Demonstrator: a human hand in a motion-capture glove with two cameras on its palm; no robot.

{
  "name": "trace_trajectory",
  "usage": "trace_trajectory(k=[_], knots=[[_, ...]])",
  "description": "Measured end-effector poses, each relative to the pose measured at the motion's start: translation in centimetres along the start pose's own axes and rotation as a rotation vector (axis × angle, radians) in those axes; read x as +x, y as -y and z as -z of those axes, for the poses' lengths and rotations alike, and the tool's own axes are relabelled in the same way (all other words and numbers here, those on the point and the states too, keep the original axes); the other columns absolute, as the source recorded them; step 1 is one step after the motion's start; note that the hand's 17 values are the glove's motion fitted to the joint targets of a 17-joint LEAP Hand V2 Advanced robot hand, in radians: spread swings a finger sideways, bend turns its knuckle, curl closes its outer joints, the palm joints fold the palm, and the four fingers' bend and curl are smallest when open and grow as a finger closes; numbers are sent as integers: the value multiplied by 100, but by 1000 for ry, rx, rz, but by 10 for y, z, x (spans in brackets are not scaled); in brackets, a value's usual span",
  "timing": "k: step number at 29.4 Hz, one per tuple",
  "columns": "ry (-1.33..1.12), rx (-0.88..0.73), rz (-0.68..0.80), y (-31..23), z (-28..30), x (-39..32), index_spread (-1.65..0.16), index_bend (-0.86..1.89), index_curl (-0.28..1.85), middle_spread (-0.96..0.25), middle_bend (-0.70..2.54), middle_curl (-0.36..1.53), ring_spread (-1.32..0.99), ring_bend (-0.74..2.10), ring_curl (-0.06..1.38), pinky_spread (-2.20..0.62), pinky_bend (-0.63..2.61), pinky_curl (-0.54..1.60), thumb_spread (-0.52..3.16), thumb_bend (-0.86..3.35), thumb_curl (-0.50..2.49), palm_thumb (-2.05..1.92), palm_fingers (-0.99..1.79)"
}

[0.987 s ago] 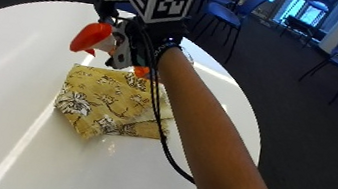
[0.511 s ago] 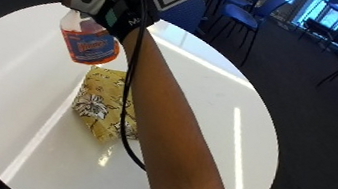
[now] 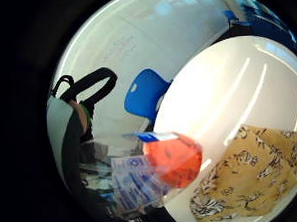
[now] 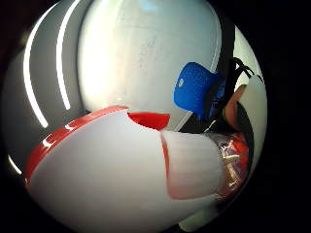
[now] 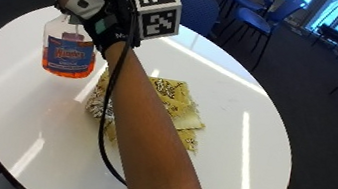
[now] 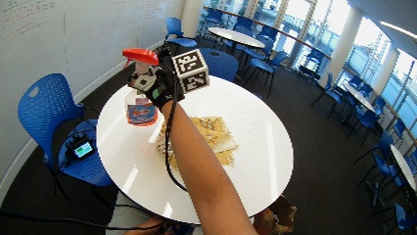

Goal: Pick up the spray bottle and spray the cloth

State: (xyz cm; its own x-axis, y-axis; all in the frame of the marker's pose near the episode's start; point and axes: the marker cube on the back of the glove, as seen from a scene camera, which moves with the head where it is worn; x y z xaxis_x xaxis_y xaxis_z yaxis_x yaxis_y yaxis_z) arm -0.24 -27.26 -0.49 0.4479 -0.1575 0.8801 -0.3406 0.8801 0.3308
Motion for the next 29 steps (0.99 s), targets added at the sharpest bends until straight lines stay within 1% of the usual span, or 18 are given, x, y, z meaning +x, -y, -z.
trace_trajectory(k=[4, 11, 15, 29], knots=[[30, 15, -58, -1, -6, 16, -30, 33, 52, -21, 58, 48, -23, 38, 44, -30, 39, 42, 19, -4, 77, 93, 135], [-65, 48, -87, 1, 4, 29, -30, 33, 52, -21, 58, 48, -23, 38, 44, -30, 39, 42, 19, -3, 77, 94, 135], [-58, 61, -118, 1, 7, 33, -30, 33, 52, -21, 58, 48, -23, 38, 44, -30, 38, 42, 20, -4, 78, 94, 135], [-70, 68, -114, 1, 11, 23, -30, 33, 52, -22, 58, 48, -23, 39, 44, -30, 39, 42, 20, -4, 78, 93, 135]])
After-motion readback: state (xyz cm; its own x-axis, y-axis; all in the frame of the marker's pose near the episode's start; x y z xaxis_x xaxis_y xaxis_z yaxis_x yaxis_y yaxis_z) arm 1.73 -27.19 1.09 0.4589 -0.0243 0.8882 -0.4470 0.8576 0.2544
